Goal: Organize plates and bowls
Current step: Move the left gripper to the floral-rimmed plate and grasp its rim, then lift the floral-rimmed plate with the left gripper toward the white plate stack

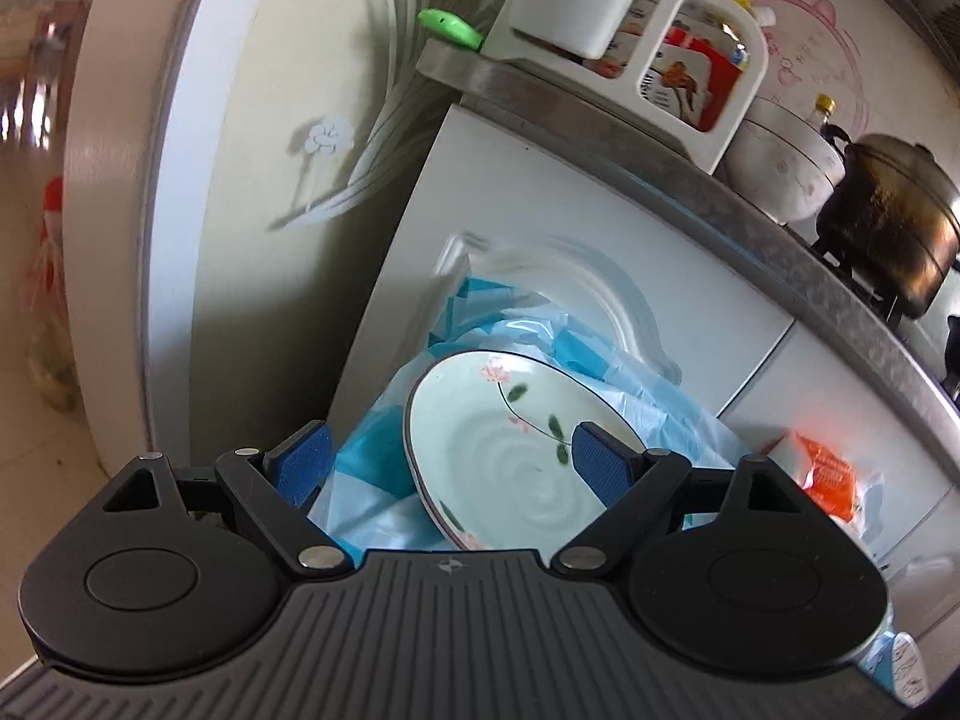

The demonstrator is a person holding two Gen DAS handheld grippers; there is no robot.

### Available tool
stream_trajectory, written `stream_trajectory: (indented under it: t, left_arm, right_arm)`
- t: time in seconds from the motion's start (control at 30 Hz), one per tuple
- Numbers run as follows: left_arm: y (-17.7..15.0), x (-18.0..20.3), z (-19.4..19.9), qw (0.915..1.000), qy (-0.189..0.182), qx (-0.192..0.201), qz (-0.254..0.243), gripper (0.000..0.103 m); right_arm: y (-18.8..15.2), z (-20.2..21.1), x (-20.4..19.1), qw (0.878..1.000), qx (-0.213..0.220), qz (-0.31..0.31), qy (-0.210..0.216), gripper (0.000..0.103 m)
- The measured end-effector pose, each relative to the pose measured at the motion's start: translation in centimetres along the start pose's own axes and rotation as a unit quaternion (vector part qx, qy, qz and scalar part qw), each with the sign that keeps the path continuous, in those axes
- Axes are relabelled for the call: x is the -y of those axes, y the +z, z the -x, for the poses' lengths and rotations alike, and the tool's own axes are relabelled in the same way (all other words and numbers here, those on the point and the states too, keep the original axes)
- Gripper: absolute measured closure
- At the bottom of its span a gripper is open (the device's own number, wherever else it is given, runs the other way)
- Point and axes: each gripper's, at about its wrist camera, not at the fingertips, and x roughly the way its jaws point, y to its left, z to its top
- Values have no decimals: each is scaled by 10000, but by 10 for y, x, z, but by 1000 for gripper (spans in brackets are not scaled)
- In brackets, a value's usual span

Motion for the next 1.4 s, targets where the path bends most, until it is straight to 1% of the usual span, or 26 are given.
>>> stream_trajectory:
  t: [0.07, 0.1, 0.17, 0.2, 0.23, 0.3, 0.43, 0.5, 0.57, 0.7, 0.73, 0.8, 0.87, 0.9, 0.93, 0.97, 1.0, 1.1, 1.13, 1.3, 1.4]
  left_arm:
    - [1, -4, -5, 9999, -32, -115, 100, 0]
    - [1, -5, -7, 9998, -42, -156, 151, 3]
    - [2, -8, -13, 9993, -126, -257, 244, 13]
    - [2, -10, -15, 9991, -163, -294, 274, 22]
    - [3, -11, -17, 9989, -178, -316, 289, 29]
    - [3, -11, -21, 9988, -177, -337, 299, 30]
    - [1, -17, -33, 9973, -230, -526, 461, 43]
    - [1, -19, -34, 9971, -220, -548, 489, 45]
    - [0, -18, -35, 9971, -229, -560, 451, 48]
    - [-2, -18, -41, 9969, -234, -610, 438, 52]
    - [-2, -18, -41, 9969, -229, -612, 432, 55]
    - [-3, -18, -42, 9970, -234, -606, 425, 56]
    - [-3, -18, -43, 9970, -266, -601, 409, 57]
    - [-3, -19, -43, 9969, -304, -608, 406, 59]
    - [-4, -19, -44, 9962, -392, -648, 432, 62]
    - [-4, -20, -44, 9952, -501, -696, 476, 62]
    - [-4, -20, -45, 9945, -561, -728, 506, 62]
    - [-5, -19, -45, 9947, -569, -721, 472, 64]
    - [-5, -20, -45, 9943, -594, -720, 507, 64]
    - [-6, -20, -44, 9941, -629, -693, 550, 66]
    - [-6, -20, -41, 9946, -650, -605, 546, 66]
  right_arm:
    - [8, -23, -7, 9989, -158, -239, 380, 1]
    - [12, -36, -11, 9977, -240, -321, 553, 1]
    - [20, -59, -18, 9948, -367, -506, 803, 1]
    - [24, -70, -21, 9935, -407, -553, 912, 1]
    - [28, -83, -25, 9927, -454, -558, 971, 1]
    - [35, -106, -32, 9918, -548, -491, 1044, 1]
    - [40, -155, -45, 9876, -899, -282, 1259, 2]
    - [40, -176, -50, 9857, -1008, -277, 1323, 6]
    - [40, -194, -54, 9827, -1120, -269, 1450, 12]
    - [42, -224, -62, 9830, -1180, -94, 1404, 23]
    - [42, -231, -62, 9824, -1210, -75, 1423, 26]
    - [42, -242, -62, 9823, -1268, -87, 1372, 26]
    - [42, -253, -61, 9803, -1342, -158, 1441, 26]
    - [42, -257, -60, 9795, -1364, -176, 1473, 26]
    - [42, -262, -61, 9791, -1385, -187, 1480, 26]
    - [41, -266, -62, 9780, -1424, -204, 1510, 26]
    - [40, -270, -62, 9762, -1472, -240, 1577, 26]
    - [37, -280, -64, 9700, -1568, -345, 1824, 26]
    - [36, -281, -65, 9687, -1586, -329, 1883, 24]
    - [37, -278, -71, 9714, -1574, -134, 1771, 24]
    - [36, -271, -77, 9737, -1521, 153, 1688, 24]
